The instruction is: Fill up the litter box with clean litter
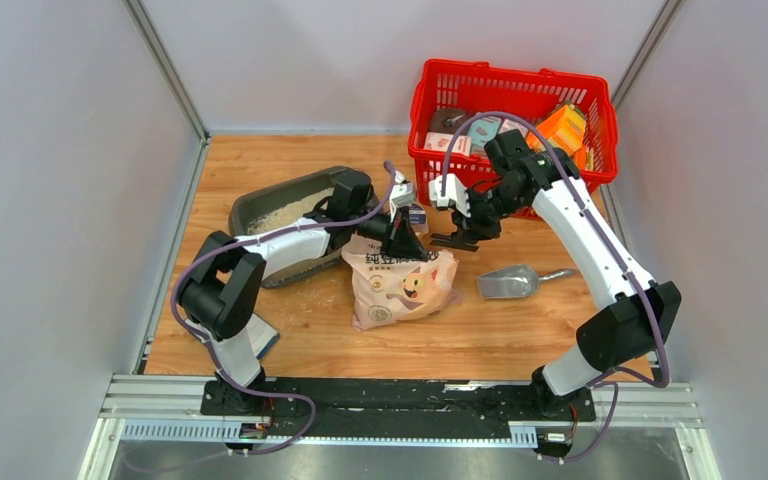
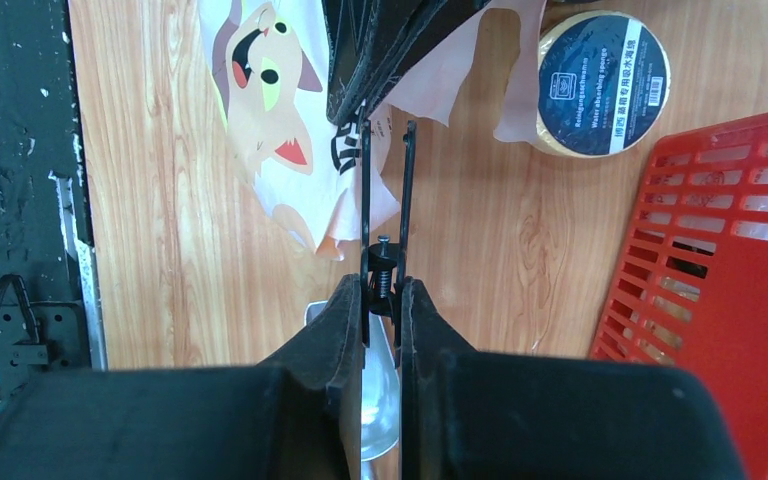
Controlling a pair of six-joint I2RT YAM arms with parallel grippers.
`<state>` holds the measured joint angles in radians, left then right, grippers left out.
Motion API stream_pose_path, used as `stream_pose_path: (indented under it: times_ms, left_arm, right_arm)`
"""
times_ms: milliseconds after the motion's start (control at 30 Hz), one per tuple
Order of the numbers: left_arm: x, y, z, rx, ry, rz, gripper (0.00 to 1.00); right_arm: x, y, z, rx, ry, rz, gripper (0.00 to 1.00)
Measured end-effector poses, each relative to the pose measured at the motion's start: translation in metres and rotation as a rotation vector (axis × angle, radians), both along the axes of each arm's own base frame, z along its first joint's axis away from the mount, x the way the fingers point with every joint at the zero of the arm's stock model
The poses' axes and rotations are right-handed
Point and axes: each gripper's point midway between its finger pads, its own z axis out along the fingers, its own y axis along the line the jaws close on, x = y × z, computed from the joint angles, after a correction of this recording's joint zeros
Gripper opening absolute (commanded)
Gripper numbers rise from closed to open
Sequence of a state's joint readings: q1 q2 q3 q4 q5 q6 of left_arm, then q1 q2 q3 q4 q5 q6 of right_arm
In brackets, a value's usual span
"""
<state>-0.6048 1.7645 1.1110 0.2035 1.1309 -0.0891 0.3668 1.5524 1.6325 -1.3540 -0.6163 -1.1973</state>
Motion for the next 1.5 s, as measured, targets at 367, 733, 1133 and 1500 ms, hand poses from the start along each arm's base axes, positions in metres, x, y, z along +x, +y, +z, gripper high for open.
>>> stream_pose_path:
  times_ms: [367, 733, 1133, 1500]
  left_arm:
    - [0.0, -0.002, 0.002, 0.001, -0.031, 0.019, 0.0]
    - [-0.001, -0.003, 0.002, 0.004, -0.051, 0.017, 0.13]
    - [-0.007, 0.011, 0.019, 0.011, -0.173, 0.016, 0.38]
    - [-0.022, 0.071, -0.008, 0.112, -0.214, 0.027, 0.26]
  right_arm:
    - [-0.008, 0.0, -0.007, -0.064, 0.05, -0.076, 0.0]
    - [-0.016, -0.005, -0.018, -0.131, 0.074, -0.112, 0.0]
    - [-0.019, -0.003, -0.021, -0.19, 0.045, -0.095, 0.0]
    - [-0.025, 0.007, -0.027, -0.216, 0.044, -0.059, 0.0]
